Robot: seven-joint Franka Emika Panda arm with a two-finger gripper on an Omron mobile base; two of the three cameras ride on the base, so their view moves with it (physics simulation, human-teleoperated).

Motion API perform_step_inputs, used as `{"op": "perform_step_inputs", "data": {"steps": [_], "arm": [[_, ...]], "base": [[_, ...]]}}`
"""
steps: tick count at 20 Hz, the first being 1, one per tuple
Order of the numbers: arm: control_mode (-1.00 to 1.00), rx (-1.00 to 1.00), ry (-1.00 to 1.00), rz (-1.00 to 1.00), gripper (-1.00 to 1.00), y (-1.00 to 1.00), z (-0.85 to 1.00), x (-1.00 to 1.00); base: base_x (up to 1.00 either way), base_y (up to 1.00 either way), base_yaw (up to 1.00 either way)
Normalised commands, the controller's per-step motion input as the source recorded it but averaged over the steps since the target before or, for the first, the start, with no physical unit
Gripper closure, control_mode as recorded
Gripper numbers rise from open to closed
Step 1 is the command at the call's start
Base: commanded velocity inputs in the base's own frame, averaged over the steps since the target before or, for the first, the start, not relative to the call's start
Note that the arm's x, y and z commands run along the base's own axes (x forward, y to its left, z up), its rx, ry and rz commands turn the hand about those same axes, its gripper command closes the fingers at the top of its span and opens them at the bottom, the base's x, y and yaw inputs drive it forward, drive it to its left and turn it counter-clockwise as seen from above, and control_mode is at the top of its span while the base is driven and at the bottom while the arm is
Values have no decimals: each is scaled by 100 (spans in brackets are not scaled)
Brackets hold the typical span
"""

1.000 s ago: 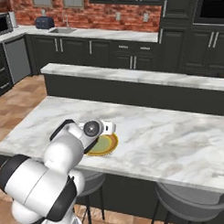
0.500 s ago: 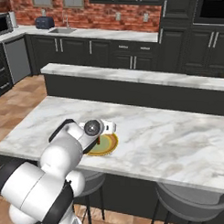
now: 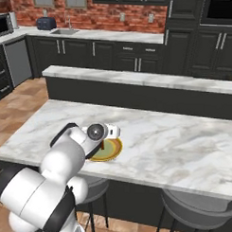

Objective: Start the toaster. Once the lever pops up, take the bread to the plate on the dining counter.

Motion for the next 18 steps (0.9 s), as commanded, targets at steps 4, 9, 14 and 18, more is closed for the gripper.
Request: {"op": "perform_step_inputs", "data": {"steps": [4, 9, 14, 18], "arm": [[-100, 0, 4, 0, -100, 0, 16, 0], [-100, 0, 2, 0, -100, 0, 20, 0], [-100, 0, 0, 0, -100, 0, 25, 0], [-100, 0, 1, 0, -100, 1, 25, 0]], "base": [[0, 0, 0], [0, 0, 0], [0, 0, 0], [0, 0, 0]]}}
